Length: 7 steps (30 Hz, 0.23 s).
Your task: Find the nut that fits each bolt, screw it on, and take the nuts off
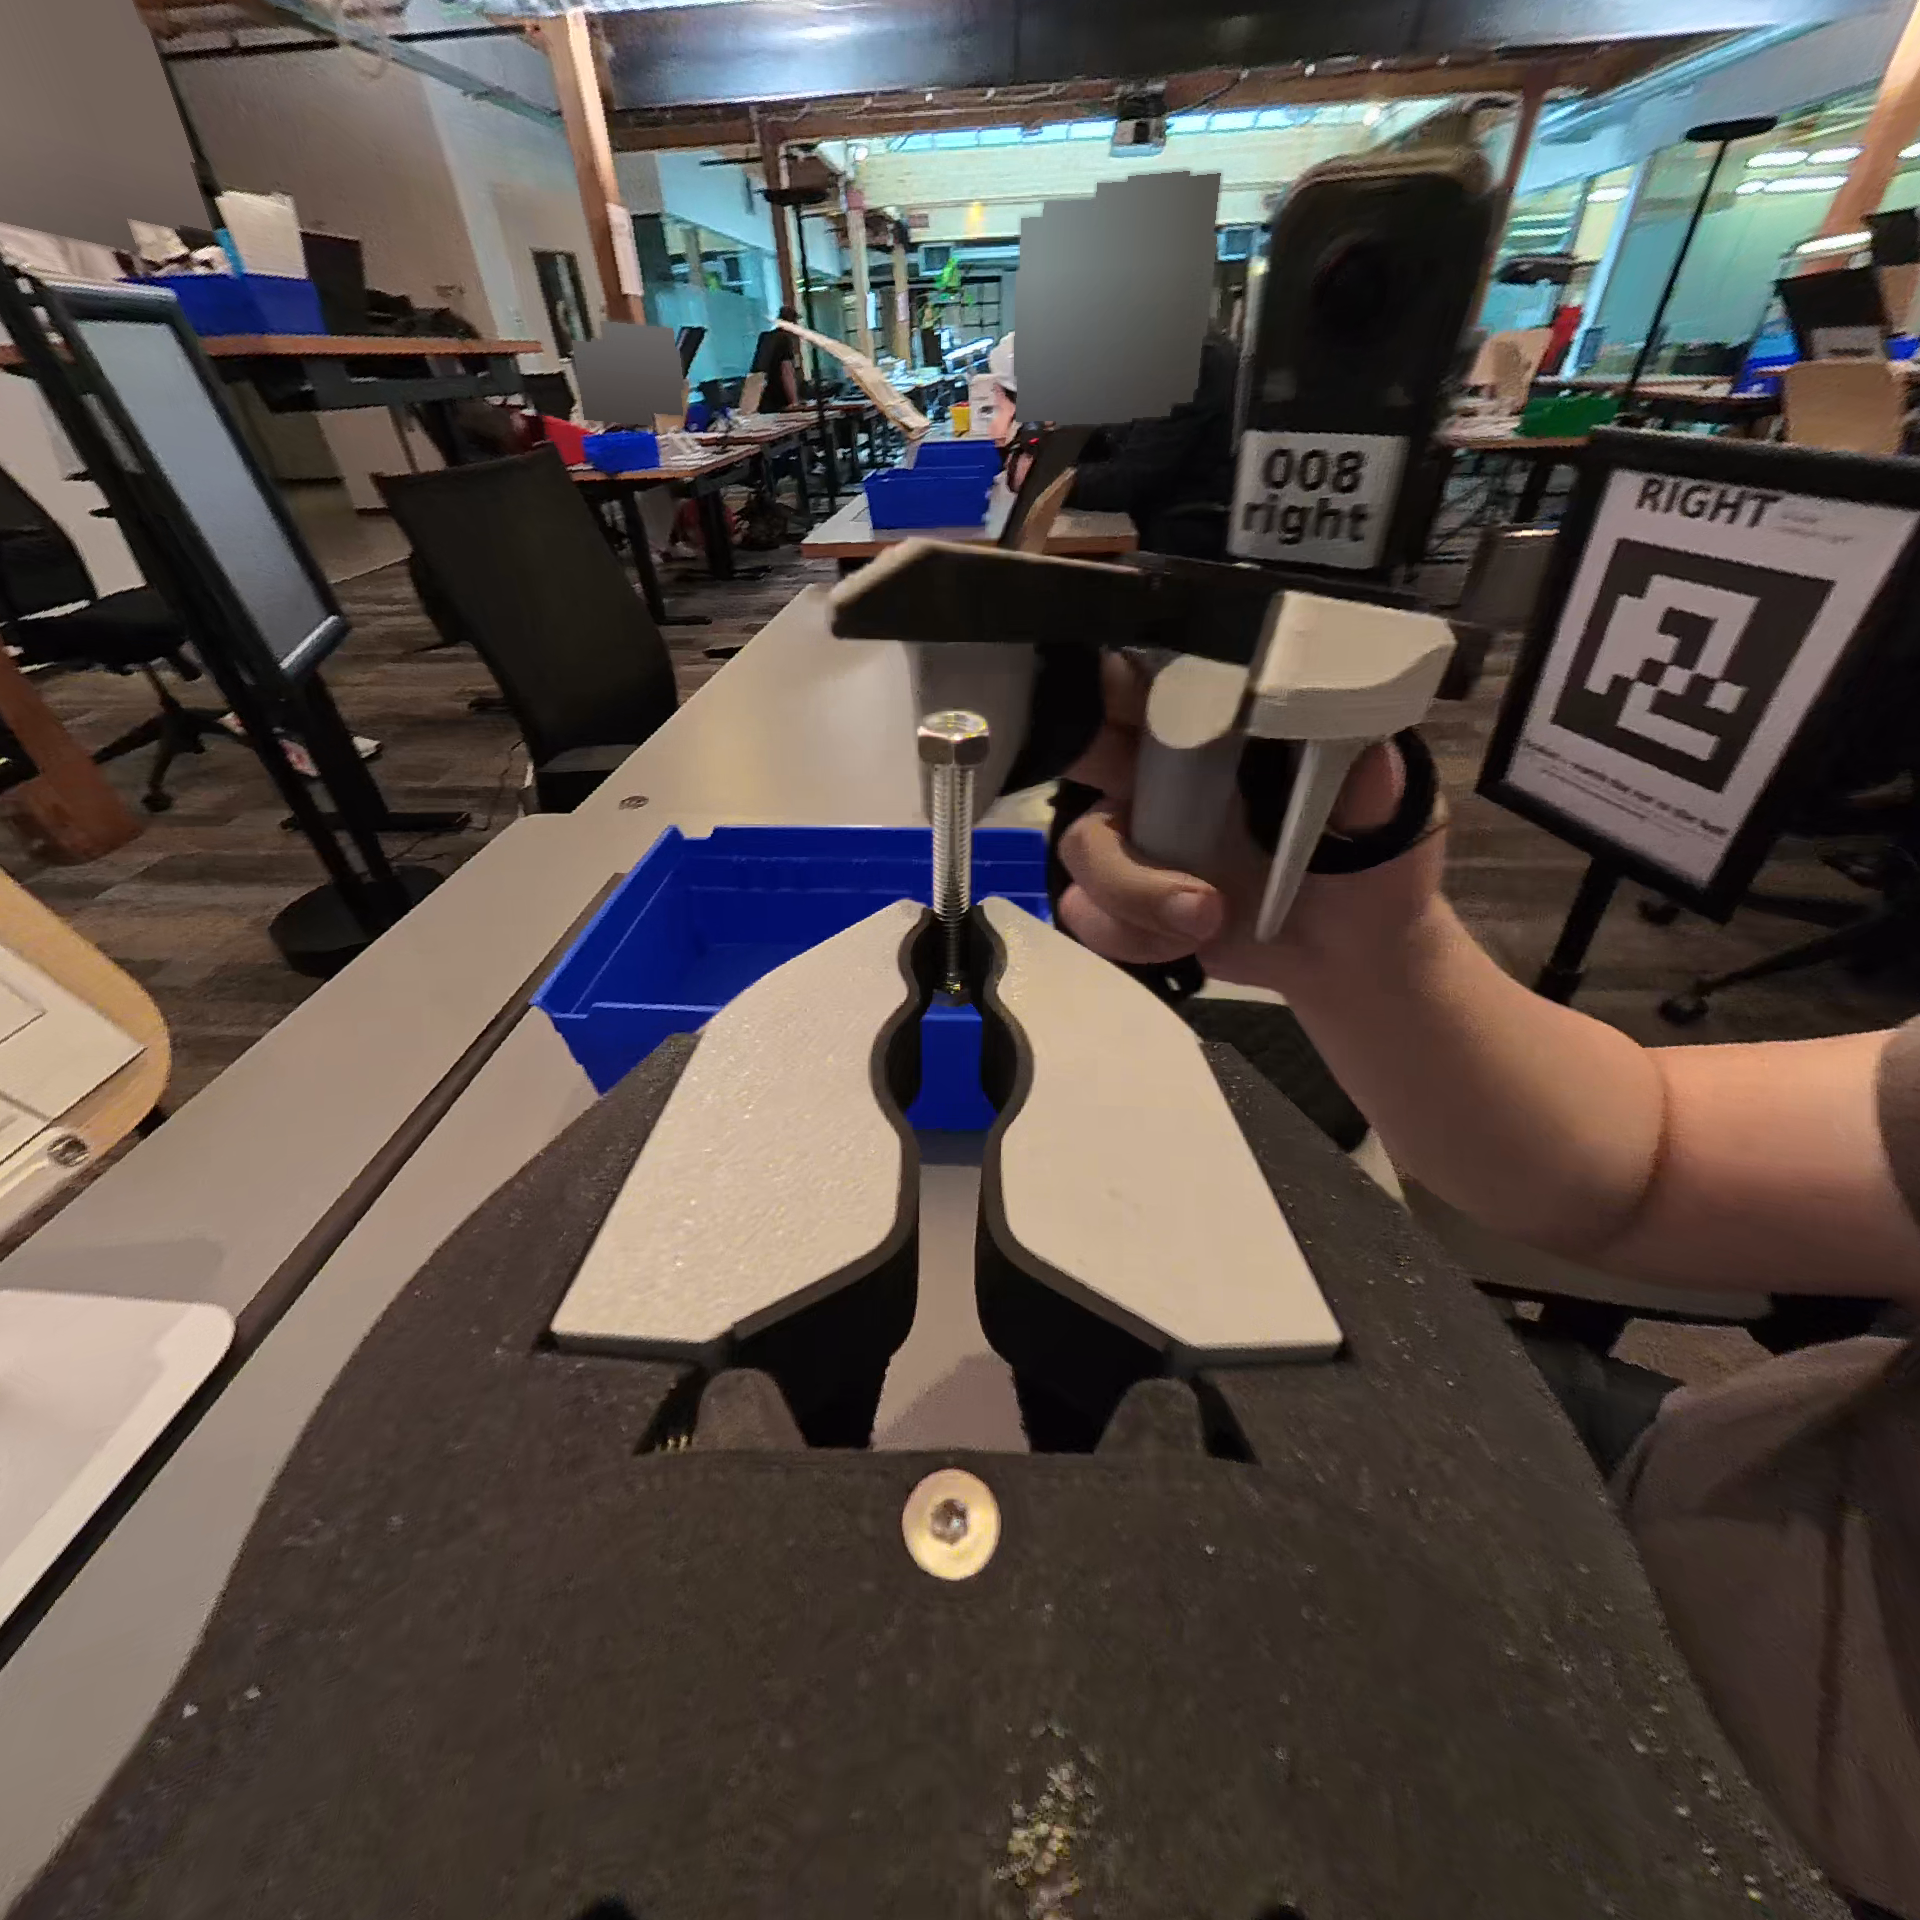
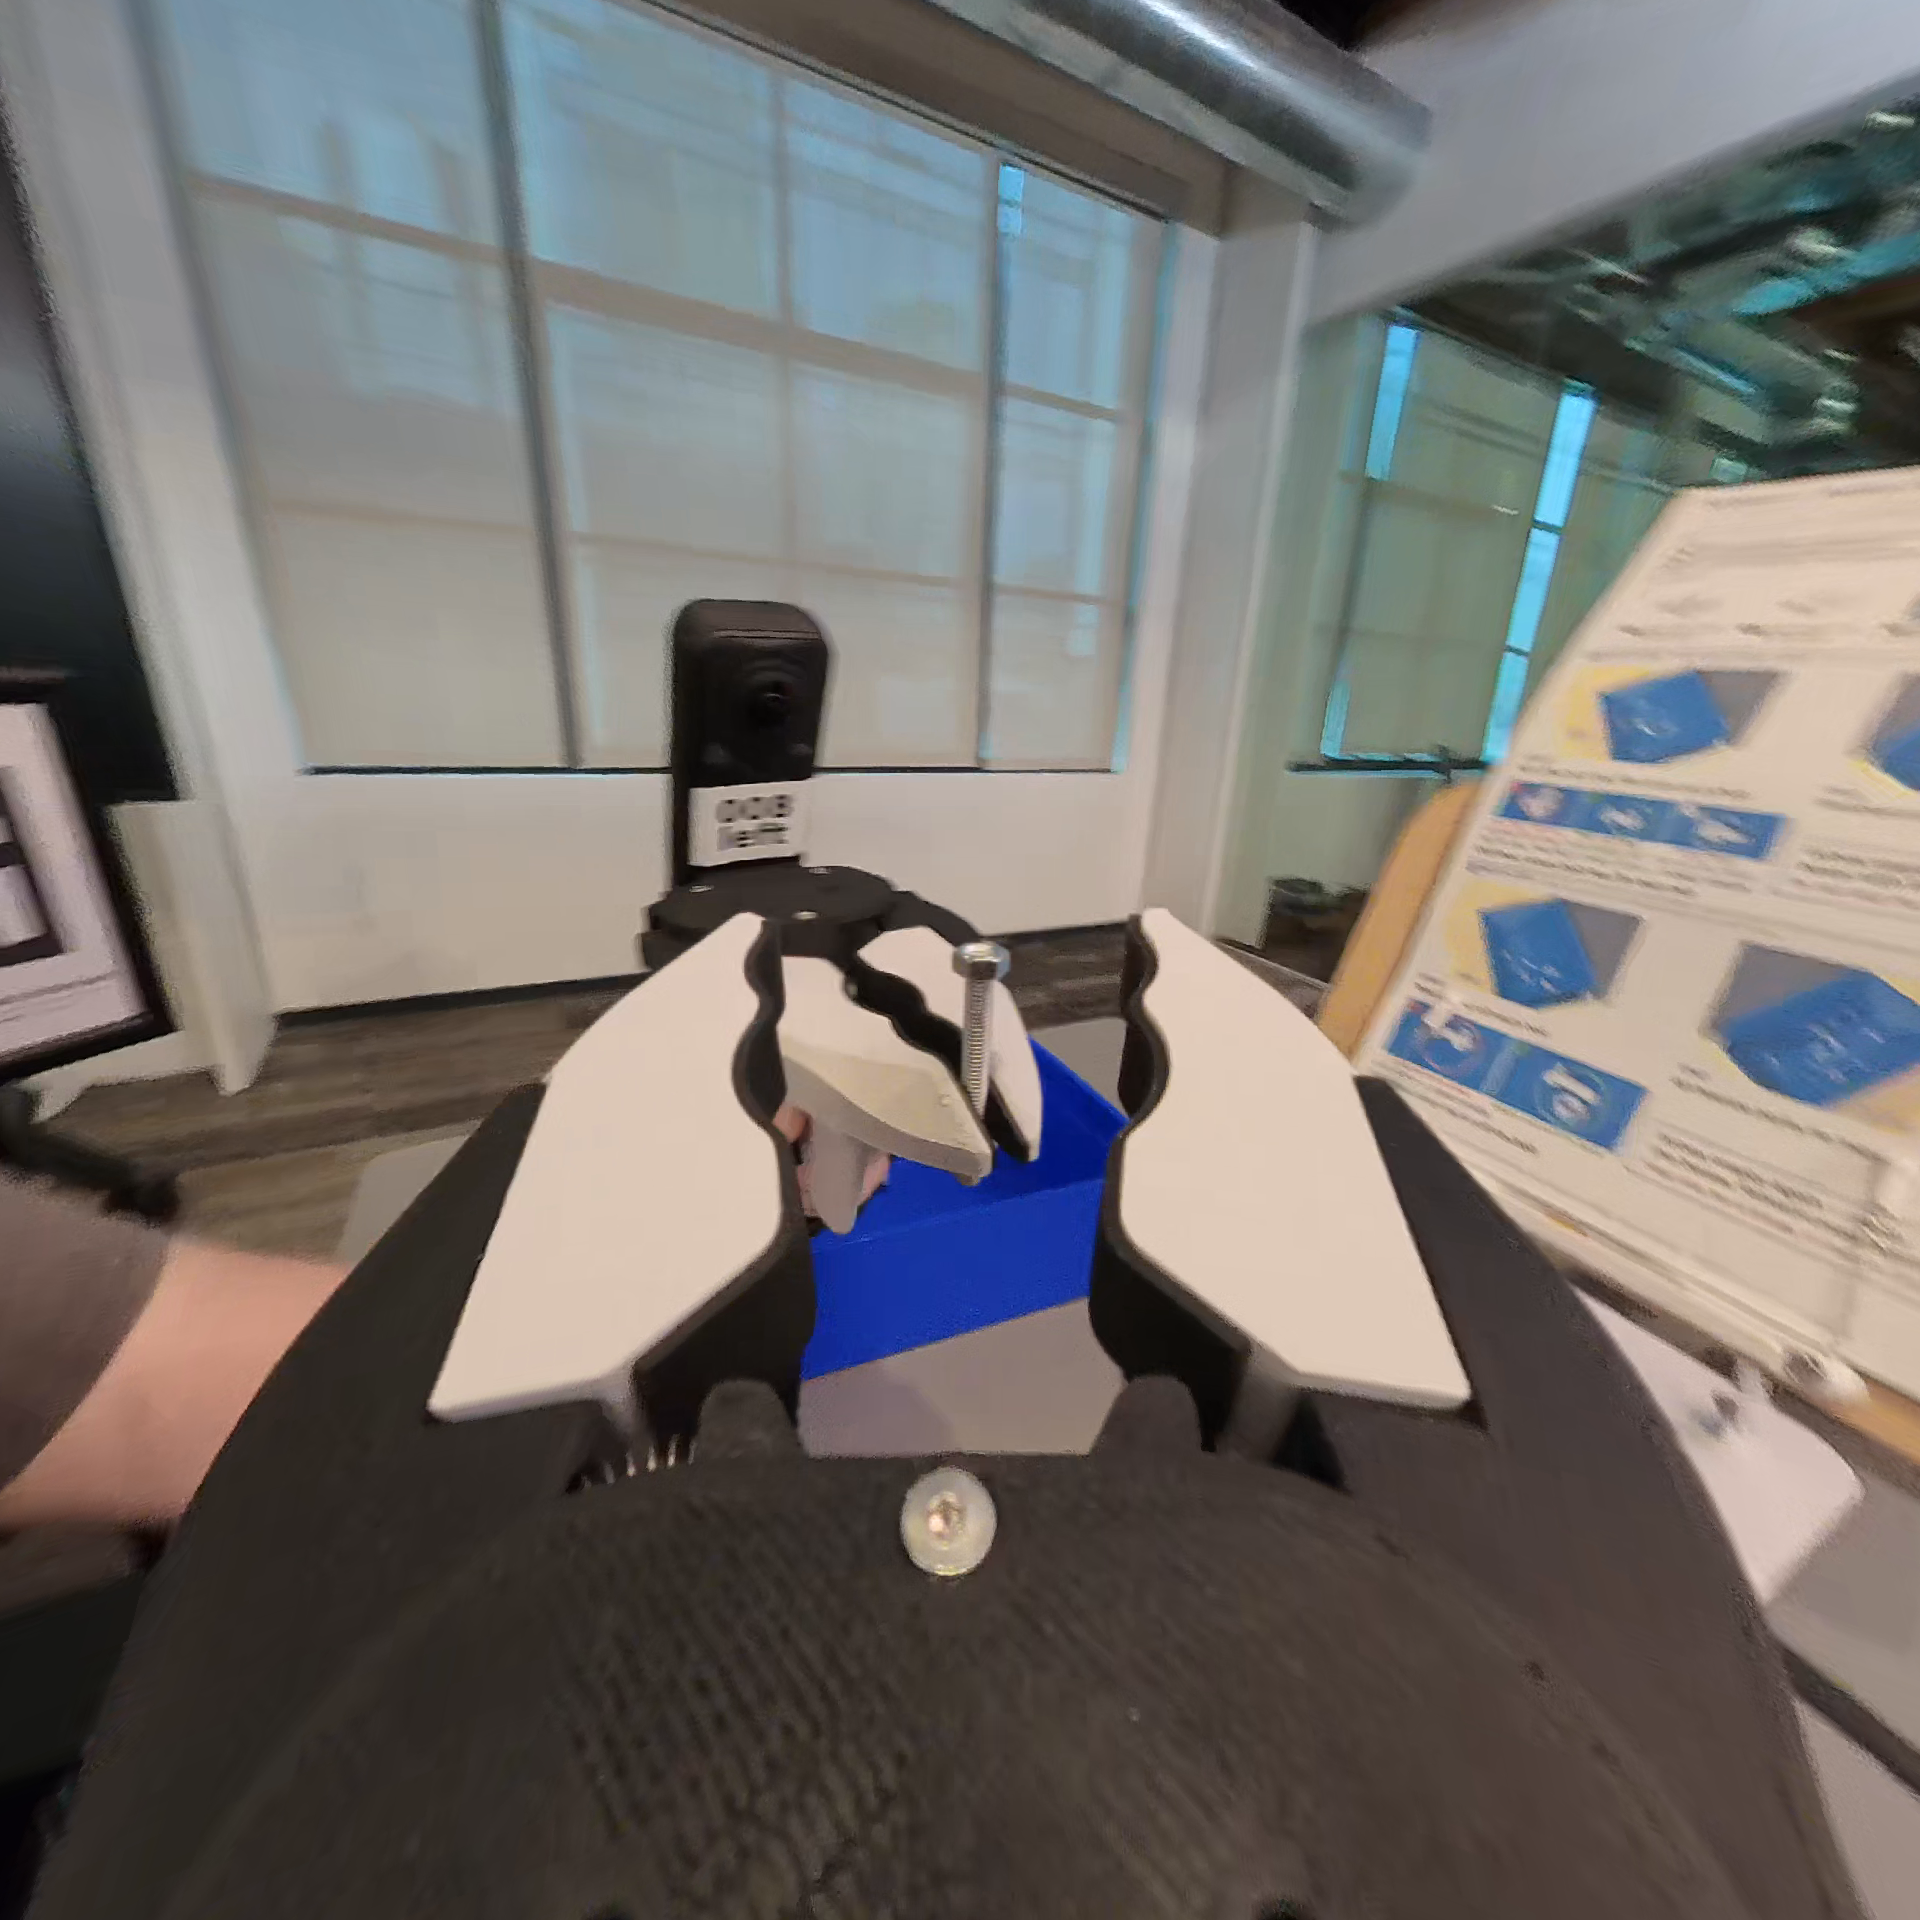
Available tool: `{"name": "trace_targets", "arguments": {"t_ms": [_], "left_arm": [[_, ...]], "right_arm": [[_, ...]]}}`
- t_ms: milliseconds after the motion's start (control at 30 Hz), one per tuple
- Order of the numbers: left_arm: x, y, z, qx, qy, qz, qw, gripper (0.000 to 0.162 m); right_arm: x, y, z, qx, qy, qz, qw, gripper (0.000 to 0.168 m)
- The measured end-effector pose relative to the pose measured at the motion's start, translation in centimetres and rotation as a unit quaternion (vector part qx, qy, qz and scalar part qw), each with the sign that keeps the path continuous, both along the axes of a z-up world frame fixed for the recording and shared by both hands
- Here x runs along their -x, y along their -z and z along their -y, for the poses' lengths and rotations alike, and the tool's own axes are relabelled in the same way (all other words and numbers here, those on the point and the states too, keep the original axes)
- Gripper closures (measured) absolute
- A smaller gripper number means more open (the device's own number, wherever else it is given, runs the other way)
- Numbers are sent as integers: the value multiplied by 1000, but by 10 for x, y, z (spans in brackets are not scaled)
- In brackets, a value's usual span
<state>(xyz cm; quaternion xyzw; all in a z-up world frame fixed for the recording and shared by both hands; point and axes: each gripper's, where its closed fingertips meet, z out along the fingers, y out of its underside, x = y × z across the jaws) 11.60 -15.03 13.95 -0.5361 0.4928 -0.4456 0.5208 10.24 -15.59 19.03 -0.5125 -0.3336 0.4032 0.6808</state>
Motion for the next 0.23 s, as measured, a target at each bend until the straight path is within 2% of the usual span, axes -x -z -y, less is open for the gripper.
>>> {"name": "trace_targets", "arguments": {"t_ms": [133, 233], "left_arm": [[-3, -3, 10, 6, 31, 11, 999, 157], [-4, 0, 8, 0, 23, 2, 1000, 157]], "right_arm": [[6, 0, 15, -22, -83, 14, 996, 96], [13, 6, 16, -14, -96, 37, 995, 96]]}}
